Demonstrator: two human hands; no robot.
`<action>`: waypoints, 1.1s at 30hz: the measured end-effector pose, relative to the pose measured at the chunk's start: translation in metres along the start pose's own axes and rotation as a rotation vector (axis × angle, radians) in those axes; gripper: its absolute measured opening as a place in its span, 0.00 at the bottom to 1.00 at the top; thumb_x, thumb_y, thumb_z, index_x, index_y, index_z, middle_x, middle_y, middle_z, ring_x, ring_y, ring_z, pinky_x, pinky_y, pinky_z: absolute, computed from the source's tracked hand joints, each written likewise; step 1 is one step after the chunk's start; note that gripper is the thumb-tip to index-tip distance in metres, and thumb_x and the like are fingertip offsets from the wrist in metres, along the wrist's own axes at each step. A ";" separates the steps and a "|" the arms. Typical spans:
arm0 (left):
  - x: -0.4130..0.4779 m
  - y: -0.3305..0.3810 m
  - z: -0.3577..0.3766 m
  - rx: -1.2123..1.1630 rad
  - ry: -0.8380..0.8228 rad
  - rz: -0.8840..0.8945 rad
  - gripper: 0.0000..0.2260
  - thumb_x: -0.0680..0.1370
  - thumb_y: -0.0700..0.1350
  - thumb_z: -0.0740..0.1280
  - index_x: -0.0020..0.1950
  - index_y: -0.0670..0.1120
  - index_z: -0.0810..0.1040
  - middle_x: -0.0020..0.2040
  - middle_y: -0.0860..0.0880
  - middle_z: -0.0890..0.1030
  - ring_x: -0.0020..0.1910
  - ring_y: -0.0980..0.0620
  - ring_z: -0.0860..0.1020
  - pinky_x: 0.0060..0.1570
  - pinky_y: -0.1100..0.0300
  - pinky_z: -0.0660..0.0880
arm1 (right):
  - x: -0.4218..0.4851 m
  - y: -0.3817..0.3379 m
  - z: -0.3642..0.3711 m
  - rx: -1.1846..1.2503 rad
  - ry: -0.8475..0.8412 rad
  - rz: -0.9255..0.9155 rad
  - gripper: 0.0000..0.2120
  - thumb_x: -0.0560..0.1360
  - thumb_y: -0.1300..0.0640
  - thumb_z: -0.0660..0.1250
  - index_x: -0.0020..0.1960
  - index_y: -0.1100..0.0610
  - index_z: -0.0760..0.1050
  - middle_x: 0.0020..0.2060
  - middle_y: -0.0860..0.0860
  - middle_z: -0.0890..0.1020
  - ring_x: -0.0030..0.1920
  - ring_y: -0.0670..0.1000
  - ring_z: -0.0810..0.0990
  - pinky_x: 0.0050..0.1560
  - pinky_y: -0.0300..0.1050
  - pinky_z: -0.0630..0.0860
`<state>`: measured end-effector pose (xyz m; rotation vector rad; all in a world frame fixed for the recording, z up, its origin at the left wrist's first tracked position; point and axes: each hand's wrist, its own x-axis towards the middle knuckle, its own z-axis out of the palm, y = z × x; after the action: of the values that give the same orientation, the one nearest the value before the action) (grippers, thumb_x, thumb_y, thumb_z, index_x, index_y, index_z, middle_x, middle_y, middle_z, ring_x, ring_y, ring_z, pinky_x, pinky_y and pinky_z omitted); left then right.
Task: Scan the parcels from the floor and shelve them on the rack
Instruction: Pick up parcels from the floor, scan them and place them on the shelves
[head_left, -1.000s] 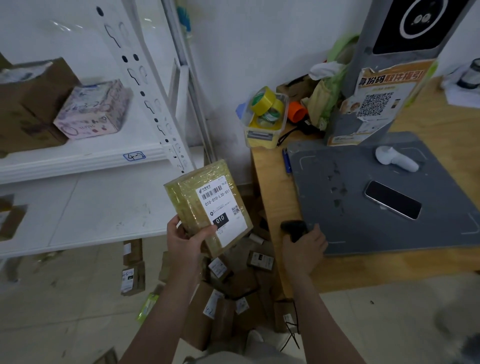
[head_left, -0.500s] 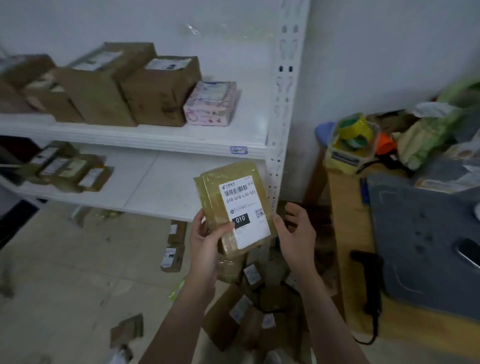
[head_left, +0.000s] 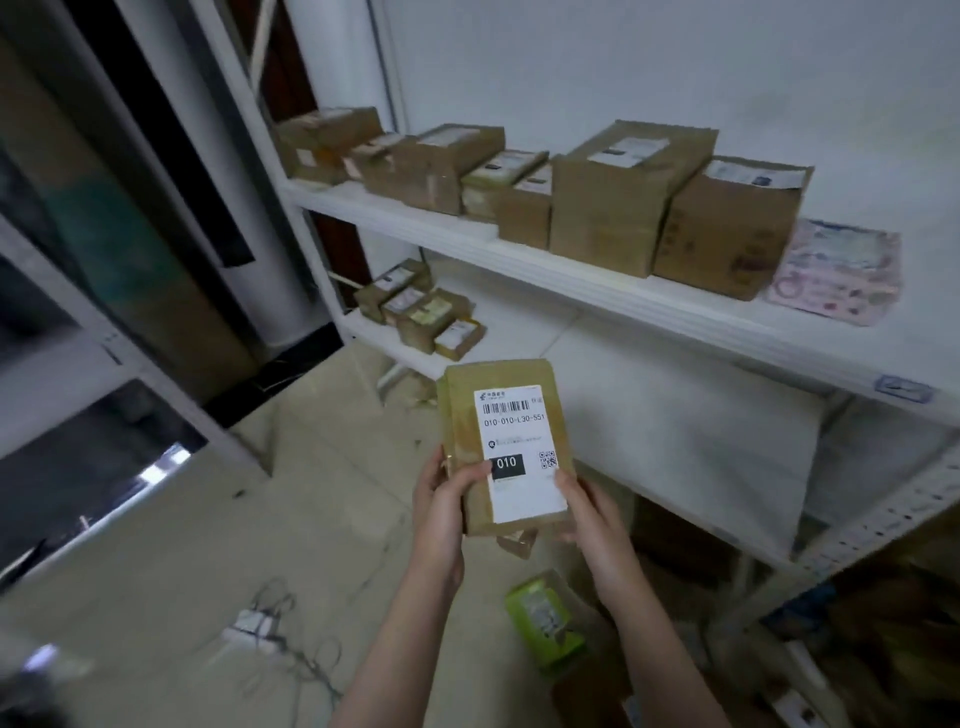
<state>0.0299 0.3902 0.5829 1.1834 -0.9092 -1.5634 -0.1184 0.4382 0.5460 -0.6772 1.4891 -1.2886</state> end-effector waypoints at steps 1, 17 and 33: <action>0.005 0.006 -0.020 0.000 0.019 0.004 0.24 0.65 0.43 0.72 0.62 0.47 0.81 0.55 0.46 0.86 0.54 0.43 0.84 0.55 0.47 0.79 | 0.003 -0.001 0.021 0.014 -0.013 0.028 0.06 0.79 0.49 0.66 0.54 0.47 0.78 0.49 0.44 0.85 0.47 0.44 0.83 0.40 0.40 0.79; 0.082 0.047 -0.153 -0.019 0.148 -0.069 0.15 0.78 0.42 0.67 0.65 0.48 0.79 0.57 0.47 0.85 0.55 0.45 0.84 0.45 0.53 0.79 | 0.080 0.002 0.169 0.032 -0.302 0.245 0.22 0.67 0.40 0.70 0.56 0.51 0.81 0.49 0.54 0.87 0.46 0.57 0.78 0.40 0.45 0.72; 0.349 0.026 -0.105 0.010 0.221 -0.474 0.27 0.74 0.55 0.74 0.71 0.52 0.74 0.59 0.47 0.83 0.55 0.46 0.81 0.41 0.55 0.78 | 0.312 -0.014 0.182 0.029 -0.044 0.392 0.18 0.75 0.43 0.69 0.53 0.57 0.81 0.46 0.58 0.85 0.44 0.56 0.83 0.48 0.52 0.81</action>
<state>0.1065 0.0456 0.4866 1.6258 -0.5121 -1.7464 -0.0566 0.0893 0.4727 -0.3665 1.4758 -0.9855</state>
